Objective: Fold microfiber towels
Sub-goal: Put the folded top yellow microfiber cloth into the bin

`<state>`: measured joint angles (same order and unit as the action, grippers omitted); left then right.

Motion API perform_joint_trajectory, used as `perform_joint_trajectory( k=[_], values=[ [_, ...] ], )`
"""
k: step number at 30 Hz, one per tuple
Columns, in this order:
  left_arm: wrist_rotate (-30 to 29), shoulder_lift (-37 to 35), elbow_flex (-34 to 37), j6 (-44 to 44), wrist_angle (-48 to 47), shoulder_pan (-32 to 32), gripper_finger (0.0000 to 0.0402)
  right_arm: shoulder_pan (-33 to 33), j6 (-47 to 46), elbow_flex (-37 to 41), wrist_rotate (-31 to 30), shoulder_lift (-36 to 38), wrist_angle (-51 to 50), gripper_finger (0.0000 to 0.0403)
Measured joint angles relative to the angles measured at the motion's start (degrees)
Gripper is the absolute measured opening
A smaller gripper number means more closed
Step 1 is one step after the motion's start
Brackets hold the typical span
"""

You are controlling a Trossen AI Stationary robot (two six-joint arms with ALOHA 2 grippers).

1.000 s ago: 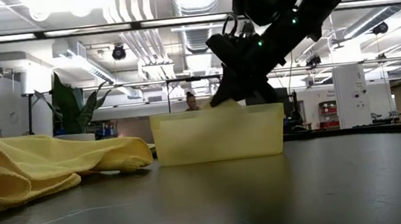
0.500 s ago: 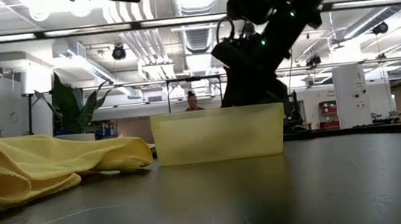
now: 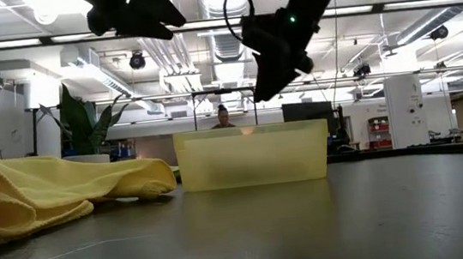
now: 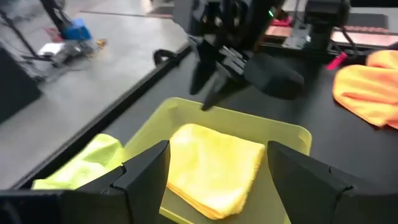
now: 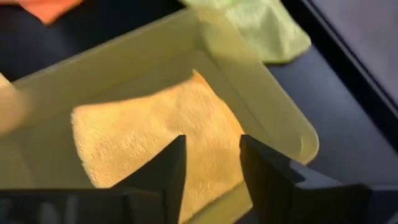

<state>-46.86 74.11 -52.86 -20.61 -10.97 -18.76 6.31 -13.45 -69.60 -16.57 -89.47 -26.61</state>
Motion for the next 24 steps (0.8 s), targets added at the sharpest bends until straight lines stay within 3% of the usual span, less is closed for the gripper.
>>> perform_joint_trajectory(
  k=[8,12,19,24],
  values=[
    [0.2,-0.4,0.0,3.7,0.0,1.0,0.0253,0.3,5.1,3.4,1.4,-4.4,14.9,0.0018],
    [0.1,-1.3,0.0,6.2,-0.1,1.6,0.0253,1.9,4.3,1.6,6.3,-10.3,16.3,0.001],
    [-0.1,-2.1,0.0,8.7,-0.6,3.1,0.0253,3.3,5.4,-4.9,6.5,-19.5,10.6,0.0008],
    [-0.1,-2.0,0.0,9.5,-0.5,3.4,0.0253,2.5,9.0,-9.4,6.6,-22.1,10.6,0.0008]
  ],
)
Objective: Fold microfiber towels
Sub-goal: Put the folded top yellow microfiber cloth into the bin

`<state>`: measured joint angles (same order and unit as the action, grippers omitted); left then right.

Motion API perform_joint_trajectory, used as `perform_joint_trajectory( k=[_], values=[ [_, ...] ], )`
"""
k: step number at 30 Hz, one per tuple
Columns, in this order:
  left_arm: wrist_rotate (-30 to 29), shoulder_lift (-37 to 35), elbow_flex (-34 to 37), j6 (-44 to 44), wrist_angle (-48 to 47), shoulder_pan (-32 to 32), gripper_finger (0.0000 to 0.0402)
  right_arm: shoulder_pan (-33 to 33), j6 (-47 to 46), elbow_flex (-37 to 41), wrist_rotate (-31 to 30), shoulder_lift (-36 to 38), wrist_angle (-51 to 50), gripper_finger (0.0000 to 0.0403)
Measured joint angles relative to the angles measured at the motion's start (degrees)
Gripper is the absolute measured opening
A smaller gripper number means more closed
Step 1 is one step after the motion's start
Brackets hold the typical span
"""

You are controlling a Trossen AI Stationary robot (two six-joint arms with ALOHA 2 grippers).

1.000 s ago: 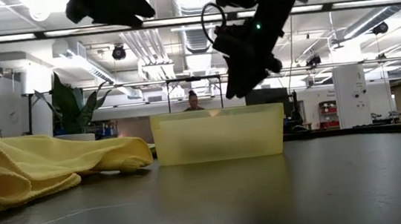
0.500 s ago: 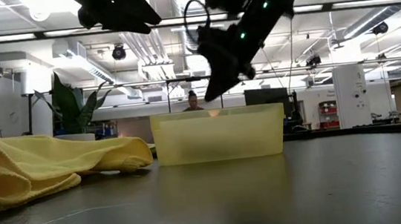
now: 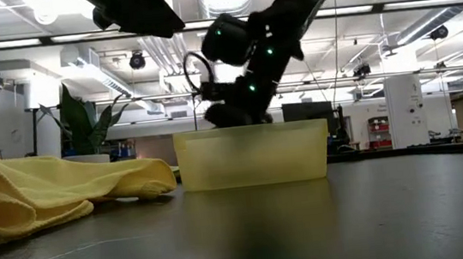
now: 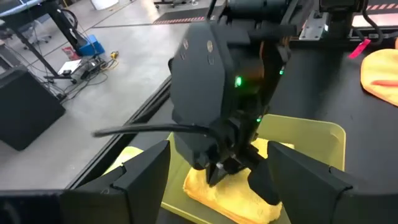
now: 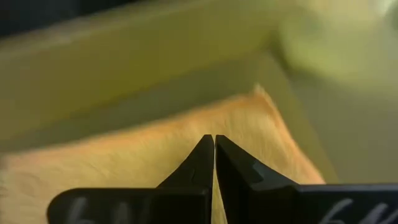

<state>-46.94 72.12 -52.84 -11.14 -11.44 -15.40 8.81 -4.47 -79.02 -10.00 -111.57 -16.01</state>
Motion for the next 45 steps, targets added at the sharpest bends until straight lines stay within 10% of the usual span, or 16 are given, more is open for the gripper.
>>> perform_joint_trajectory(
  k=[13,45],
  values=[
    [0.0,0.0,0.0,0.6,0.0,0.0,0.0253,-0.2,-3.6,0.6,1.6,7.1,-13.7,0.0008],
    [0.0,0.1,0.0,1.1,0.4,0.1,0.0253,-3.5,-1.7,2.8,12.0,3.0,-2.5,0.0008]
  ],
)
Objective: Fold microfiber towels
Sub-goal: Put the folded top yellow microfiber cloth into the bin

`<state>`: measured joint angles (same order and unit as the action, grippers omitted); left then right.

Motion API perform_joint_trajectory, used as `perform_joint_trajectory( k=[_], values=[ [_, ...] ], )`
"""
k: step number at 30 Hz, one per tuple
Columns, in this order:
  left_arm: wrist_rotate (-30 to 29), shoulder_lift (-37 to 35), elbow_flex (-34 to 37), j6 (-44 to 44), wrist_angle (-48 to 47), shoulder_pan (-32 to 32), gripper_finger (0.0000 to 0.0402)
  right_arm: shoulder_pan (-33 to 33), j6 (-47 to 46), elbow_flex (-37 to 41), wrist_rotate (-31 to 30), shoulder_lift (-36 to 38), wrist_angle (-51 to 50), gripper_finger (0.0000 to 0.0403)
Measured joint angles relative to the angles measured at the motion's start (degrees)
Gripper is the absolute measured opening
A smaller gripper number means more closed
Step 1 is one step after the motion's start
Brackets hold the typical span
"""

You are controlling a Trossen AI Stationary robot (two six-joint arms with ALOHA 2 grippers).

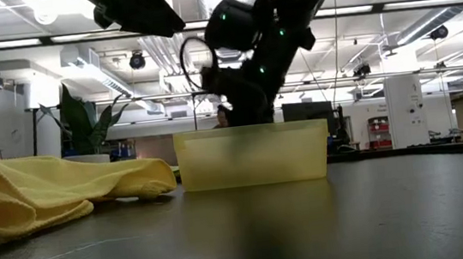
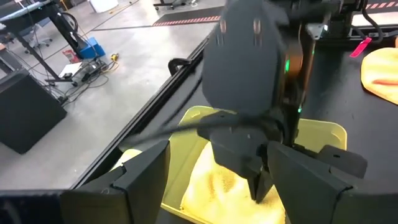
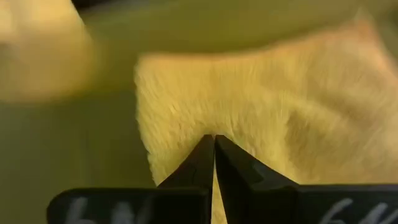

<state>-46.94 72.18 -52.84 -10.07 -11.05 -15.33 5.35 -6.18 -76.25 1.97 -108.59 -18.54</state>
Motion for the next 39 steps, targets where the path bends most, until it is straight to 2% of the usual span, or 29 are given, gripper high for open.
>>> perform_joint_trajectory(
  k=[11,16,23,28,36,39],
  values=[
    [0.0,0.0,0.0,0.0,0.0,0.0,0.0253,1.2,-0.8,0.4,-0.7,1.0,-5.2,0.0008],
    [0.0,0.0,0.0,0.0,0.0,0.0,0.0253,0.1,-0.7,-0.9,-0.4,2.6,-2.9,0.0008],
    [0.1,0.0,0.0,0.0,0.0,0.0,0.0253,-1.0,-2.2,-0.7,3.0,-1.7,1.5,0.0008],
    [0.1,0.0,0.0,0.0,0.0,0.0,0.0253,-1.0,-3.0,-1.1,2.9,-3.7,3.7,0.0008],
    [0.1,0.0,0.0,0.0,0.0,0.0,0.0253,1.1,0.4,-2.9,2.3,0.2,2.9,0.0008],
    [0.1,0.0,0.0,0.0,0.0,0.0,0.0253,3.2,2.6,-3.0,-0.2,2.0,1.3,0.0008]
  ],
)
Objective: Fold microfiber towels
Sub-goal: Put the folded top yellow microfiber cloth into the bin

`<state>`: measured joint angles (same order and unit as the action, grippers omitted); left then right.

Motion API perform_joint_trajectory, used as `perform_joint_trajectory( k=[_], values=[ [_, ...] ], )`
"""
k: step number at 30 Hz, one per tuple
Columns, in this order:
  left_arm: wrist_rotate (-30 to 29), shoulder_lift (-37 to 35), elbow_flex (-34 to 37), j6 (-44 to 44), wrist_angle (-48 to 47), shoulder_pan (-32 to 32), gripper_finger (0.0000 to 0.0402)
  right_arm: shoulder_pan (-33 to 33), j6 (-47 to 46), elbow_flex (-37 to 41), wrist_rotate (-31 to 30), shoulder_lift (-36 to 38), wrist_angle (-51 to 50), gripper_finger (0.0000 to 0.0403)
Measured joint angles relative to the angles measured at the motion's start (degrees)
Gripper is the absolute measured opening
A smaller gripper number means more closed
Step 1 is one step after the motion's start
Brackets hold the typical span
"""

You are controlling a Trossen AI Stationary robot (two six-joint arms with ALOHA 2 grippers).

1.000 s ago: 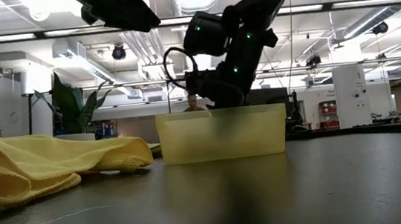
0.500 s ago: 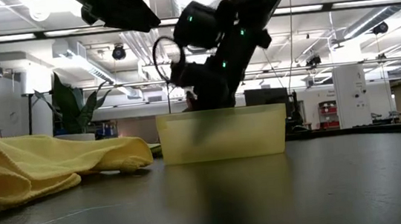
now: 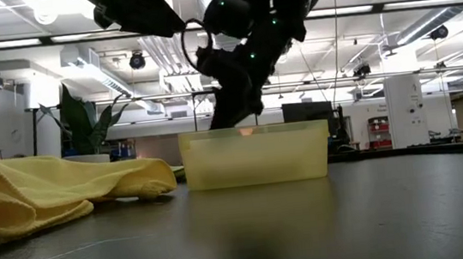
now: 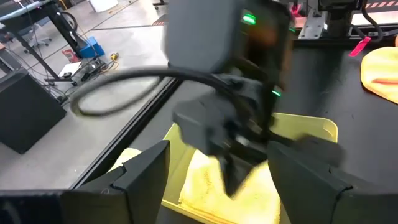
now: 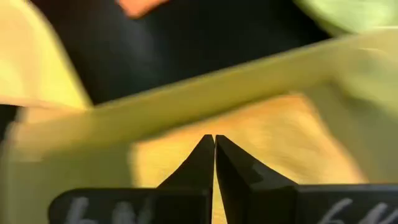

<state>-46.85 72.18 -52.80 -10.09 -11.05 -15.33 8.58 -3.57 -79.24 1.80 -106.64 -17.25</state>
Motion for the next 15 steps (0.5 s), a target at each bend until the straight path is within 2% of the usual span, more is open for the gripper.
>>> perform_joint_trajectory(
  k=[8,15],
  values=[
    [0.0,0.0,0.0,0.0,0.0,0.0,0.0253,7.1,2.2,0.1,-0.5,-1.8,-0.5,0.0008],
    [0.0,0.0,0.0,0.0,0.0,0.0,0.0253,7.7,3.3,0.3,-1.0,-5.1,-0.8,0.0008]
  ],
)
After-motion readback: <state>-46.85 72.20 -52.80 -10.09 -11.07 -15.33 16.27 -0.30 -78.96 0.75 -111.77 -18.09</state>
